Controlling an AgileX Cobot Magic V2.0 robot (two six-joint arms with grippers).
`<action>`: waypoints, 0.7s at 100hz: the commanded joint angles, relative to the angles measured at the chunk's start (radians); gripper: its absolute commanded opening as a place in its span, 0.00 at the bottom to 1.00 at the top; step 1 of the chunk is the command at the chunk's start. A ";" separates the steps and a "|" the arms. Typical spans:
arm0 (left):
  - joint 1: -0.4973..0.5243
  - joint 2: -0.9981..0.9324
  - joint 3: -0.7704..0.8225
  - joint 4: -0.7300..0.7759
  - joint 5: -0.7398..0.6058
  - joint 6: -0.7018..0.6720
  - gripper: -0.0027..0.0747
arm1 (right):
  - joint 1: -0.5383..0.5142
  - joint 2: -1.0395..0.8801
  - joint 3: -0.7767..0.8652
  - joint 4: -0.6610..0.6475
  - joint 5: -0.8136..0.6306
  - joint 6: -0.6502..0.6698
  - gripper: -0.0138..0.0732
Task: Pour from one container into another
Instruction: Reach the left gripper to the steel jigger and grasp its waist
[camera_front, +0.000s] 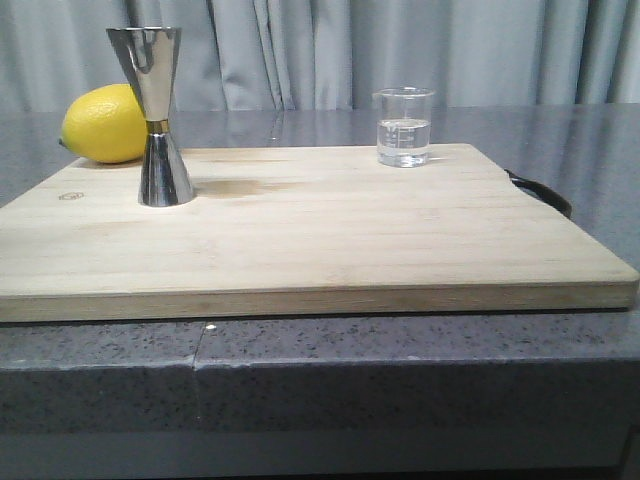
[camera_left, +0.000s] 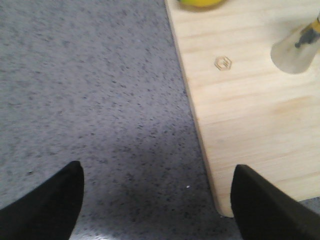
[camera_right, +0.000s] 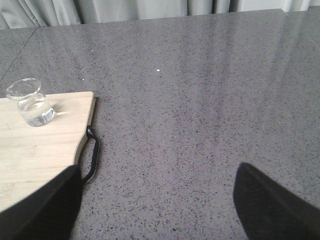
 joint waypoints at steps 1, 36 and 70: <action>0.003 0.072 -0.040 -0.136 -0.041 0.115 0.74 | -0.004 0.014 -0.036 0.000 -0.066 -0.007 0.81; 0.032 0.357 -0.117 -0.712 -0.035 0.741 0.74 | -0.004 0.014 -0.036 0.000 -0.058 -0.007 0.81; 0.168 0.565 -0.117 -1.226 0.361 1.461 0.74 | -0.004 0.014 -0.036 0.000 -0.039 -0.007 0.81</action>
